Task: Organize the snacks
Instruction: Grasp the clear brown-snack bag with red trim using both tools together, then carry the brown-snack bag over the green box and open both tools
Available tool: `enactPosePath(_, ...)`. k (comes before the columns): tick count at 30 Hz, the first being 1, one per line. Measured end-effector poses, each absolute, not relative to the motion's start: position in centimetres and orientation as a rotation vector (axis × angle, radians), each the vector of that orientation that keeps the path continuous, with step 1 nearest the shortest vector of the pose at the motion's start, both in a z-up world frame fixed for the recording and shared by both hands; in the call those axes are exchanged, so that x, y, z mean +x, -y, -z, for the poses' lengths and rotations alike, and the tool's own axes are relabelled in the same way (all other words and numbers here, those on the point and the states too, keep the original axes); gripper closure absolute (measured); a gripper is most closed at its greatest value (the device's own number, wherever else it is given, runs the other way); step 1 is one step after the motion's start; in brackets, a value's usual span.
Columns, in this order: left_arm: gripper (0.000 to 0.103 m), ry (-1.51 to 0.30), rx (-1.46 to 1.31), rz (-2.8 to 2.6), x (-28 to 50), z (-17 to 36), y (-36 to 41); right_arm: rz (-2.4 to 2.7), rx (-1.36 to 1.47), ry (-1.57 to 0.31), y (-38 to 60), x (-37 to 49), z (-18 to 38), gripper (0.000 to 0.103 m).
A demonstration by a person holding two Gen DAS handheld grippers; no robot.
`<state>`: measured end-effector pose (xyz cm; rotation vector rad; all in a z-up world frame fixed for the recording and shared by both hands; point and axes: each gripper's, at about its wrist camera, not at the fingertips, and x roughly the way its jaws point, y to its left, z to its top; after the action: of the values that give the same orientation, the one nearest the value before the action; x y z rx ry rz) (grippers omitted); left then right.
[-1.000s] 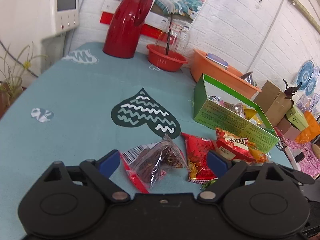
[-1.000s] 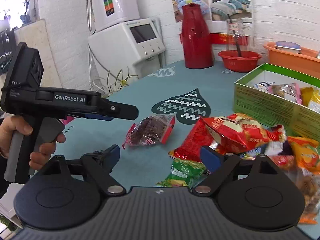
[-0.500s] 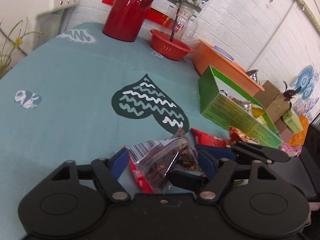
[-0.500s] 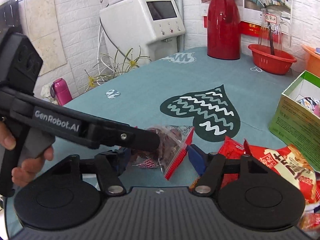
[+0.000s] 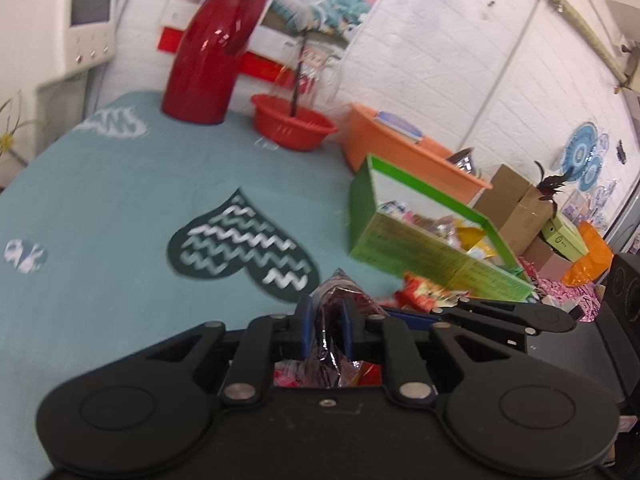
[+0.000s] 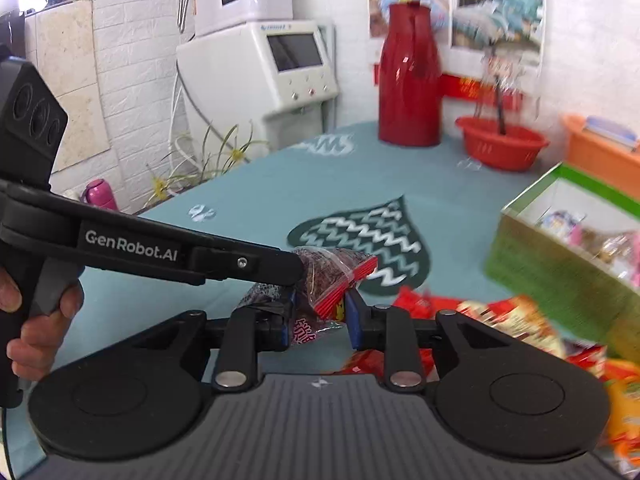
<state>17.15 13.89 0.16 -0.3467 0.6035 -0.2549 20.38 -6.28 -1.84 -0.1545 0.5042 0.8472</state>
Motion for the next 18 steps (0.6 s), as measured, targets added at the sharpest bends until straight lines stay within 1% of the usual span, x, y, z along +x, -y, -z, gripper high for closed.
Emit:
enactPosePath(2, 0.042, -0.601, -0.339, 0.269, 17.3, -0.7, -13.2, -0.838, -0.145, -0.492, 7.2, 20.5, 1.3, 0.058)
enactPosePath(3, 0.04, -0.6, -0.323, 0.272, 17.3, -0.8, -12.9, -0.833, -0.142, -0.495, 7.6, 20.6, 1.2, 0.058)
enactPosePath(4, 0.027, -0.599, -0.311, 0.257, 17.1, -0.7, -12.7, -0.832, -0.143, -0.499, 7.9, 20.6, 1.3, 0.058)
enactPosePath(5, 0.002, -0.595, -0.3, 0.239, 16.9, -0.6, -12.6, -0.834, -0.14, -0.505, 8.2, 20.5, 1.6, 0.058)
enactPosePath(6, 0.0, -0.592, -0.299, 0.23, 16.7, -0.4, -12.6, -0.839, -0.133, -0.518, 8.4, 20.6, 1.9, 0.058)
enactPosePath(8, 0.0, -0.597, -0.317, 0.228, 16.2, 0.5, -13.1, -0.844, -0.112, -0.543, 8.8, 20.6, 2.8, 0.058)
enactPosePath(15, 0.0, -0.728, -0.45, 0.254, 16.7, 4.0, -14.5, -0.844, -0.098, -0.552, 9.0, 20.3, 3.8, 0.057)
enactPosePath(18, 0.0, -0.722, -0.466, 0.272, 16.5, 4.6, -14.7, -0.842, -0.097, -0.556, 9.6, 20.2, 4.1, 0.056)
